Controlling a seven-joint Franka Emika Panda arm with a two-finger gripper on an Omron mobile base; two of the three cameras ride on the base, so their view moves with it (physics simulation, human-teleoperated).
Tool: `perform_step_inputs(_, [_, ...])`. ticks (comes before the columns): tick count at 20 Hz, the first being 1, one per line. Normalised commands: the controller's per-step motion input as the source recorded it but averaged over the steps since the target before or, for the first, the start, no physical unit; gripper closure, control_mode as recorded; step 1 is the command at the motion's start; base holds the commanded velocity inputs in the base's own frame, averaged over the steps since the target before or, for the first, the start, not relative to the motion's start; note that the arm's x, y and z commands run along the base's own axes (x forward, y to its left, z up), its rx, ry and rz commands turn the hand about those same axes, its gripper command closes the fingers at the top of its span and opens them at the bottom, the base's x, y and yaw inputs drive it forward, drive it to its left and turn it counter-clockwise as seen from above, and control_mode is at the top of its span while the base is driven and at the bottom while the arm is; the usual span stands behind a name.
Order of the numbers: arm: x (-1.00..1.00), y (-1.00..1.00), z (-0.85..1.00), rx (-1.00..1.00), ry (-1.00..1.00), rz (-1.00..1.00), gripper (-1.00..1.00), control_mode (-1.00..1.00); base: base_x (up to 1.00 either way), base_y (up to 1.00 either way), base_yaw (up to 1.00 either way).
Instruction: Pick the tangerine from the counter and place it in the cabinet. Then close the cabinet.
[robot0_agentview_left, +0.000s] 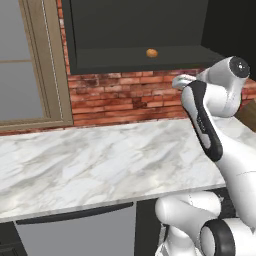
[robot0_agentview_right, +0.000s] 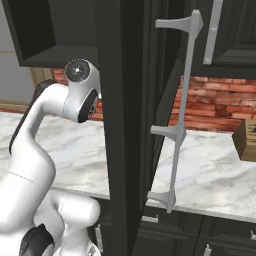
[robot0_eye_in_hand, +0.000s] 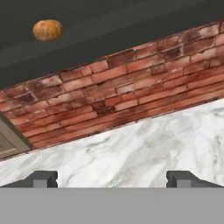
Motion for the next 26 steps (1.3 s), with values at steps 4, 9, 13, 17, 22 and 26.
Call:
perform_step_inputs(4, [-0.68, -0.12, -0.91, 0.30, 0.07, 0.00, -1.00, -1.00, 0.00, 0.00, 0.00])
perform_step_inputs(9, [-0.51, -0.18, -0.93, 0.36, -0.04, 0.00, -1.00, -1.00, 0.00, 0.00, 0.00])
perform_step_inputs(13, [-0.31, -0.38, -0.55, 0.37, -0.05, 0.00, -1.00, -1.00, 0.00, 0.00, 0.00])
perform_step_inputs(17, [-0.21, -0.37, -0.19, 0.36, -0.09, 0.00, -1.00, -1.00, 0.00, 0.00, 0.00])
perform_step_inputs(22, [-0.26, -0.55, 0.00, 0.32, -0.14, 0.00, -1.00, -1.00, 0.00, 0.00, 0.00])
perform_step_inputs(26, [-0.28, -0.68, 0.01, 0.26, -0.16, 0.00, -1.00, -1.00, 0.00, 0.00, 0.00])
